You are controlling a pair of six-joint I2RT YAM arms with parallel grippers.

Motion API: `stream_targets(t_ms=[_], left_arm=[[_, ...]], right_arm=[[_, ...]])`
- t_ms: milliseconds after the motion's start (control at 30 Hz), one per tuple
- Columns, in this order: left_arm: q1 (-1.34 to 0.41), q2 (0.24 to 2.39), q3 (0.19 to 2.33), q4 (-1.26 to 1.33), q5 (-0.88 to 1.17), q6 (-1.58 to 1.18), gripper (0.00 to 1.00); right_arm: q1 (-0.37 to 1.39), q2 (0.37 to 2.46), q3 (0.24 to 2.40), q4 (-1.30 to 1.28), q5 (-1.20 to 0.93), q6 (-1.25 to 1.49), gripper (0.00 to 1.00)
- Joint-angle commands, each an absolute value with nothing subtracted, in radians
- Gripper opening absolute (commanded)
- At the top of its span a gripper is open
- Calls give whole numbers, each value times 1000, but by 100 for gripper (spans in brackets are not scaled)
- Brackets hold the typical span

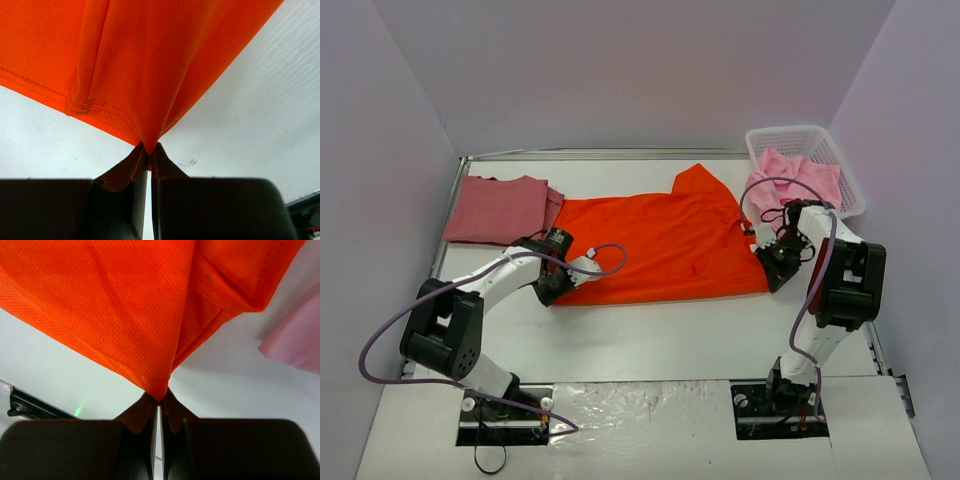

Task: Fold and stack the t-shirts
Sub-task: Fold the flattened tshirt in 1/3 of the way

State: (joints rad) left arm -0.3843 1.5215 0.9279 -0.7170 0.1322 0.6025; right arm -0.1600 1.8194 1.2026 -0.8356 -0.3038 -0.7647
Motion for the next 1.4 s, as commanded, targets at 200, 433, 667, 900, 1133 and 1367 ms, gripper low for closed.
stream_targets(t_ms=[200, 433, 667, 900, 1133, 1367], left_arm=[[-380, 1362, 943, -885, 190, 641, 2], [-391, 1276, 945, -988, 224, 655, 3], [-393, 1181, 936, -1069, 233, 664, 2], [-399, 1143, 940, -1098, 242, 681, 3], [-400, 1109, 943, -1129, 278, 742, 27], [-400, 1146, 969, -1147, 265, 773, 31]], right_arm=[[-167, 1661, 1180, -1000, -310, -821, 0], [-166, 1536, 1124, -1078, -314, -857, 0], [-167, 1419, 1068, -1140, -295, -890, 0], [-167, 1348, 1039, -1177, -295, -905, 0], [-167, 1348, 1032, -1183, -296, -908, 0], [-166, 1364, 1043, -1184, -287, -920, 62]])
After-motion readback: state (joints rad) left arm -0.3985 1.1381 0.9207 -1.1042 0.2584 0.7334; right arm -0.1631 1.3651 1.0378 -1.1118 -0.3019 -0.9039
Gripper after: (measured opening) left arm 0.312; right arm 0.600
